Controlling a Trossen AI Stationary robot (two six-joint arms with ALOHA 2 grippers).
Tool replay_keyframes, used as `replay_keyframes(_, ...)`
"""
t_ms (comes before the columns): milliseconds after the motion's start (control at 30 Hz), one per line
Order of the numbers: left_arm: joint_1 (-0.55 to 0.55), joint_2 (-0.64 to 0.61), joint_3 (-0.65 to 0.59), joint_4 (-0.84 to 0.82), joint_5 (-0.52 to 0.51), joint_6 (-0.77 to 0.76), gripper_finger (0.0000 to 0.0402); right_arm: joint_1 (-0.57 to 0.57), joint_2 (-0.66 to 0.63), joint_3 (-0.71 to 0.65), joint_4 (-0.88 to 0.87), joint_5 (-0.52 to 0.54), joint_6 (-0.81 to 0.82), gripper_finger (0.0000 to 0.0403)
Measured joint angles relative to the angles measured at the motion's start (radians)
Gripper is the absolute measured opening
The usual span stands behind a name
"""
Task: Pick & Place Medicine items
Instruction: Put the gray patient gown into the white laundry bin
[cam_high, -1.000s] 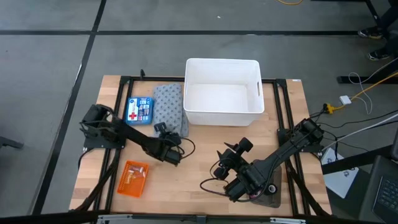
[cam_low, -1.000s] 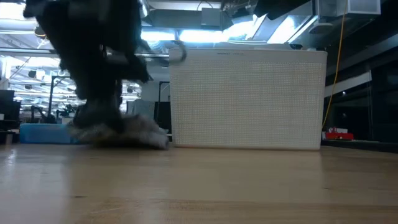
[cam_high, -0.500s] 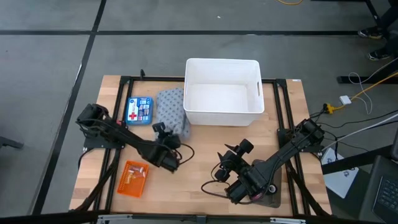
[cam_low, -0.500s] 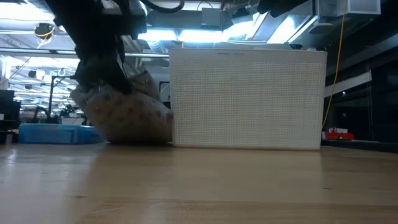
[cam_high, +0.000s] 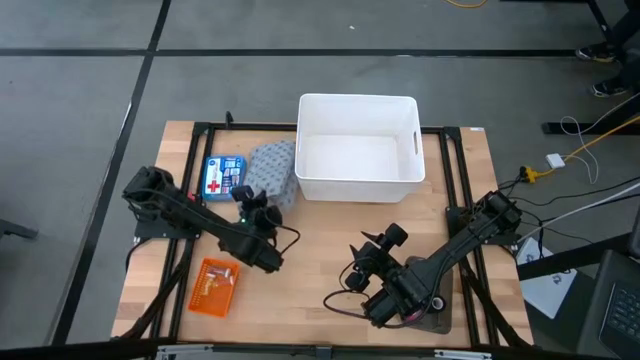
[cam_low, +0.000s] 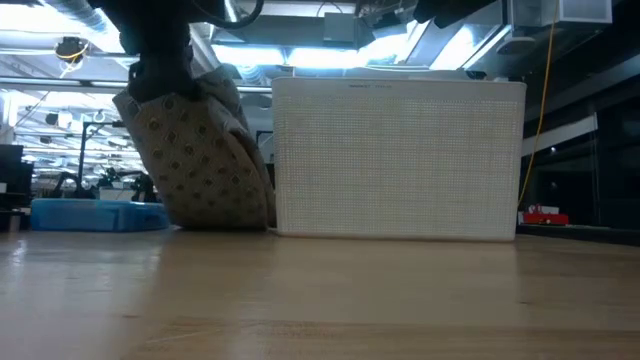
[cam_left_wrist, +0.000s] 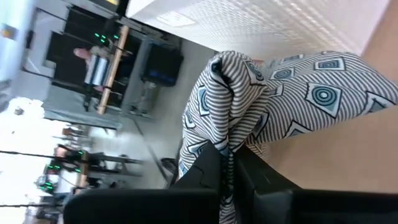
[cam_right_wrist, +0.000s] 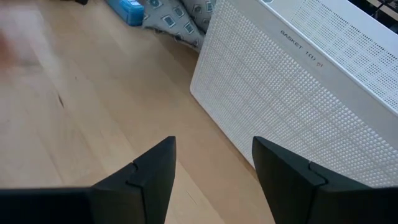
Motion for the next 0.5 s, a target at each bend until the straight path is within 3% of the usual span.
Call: replay_keyframes(500, 0.08, 0.0, 0.116, -0.062, -0.156, 0.132, 0.0002, 0.0, 0.0, 0.0, 0.0, -0.001, 0.0, 0.0212)
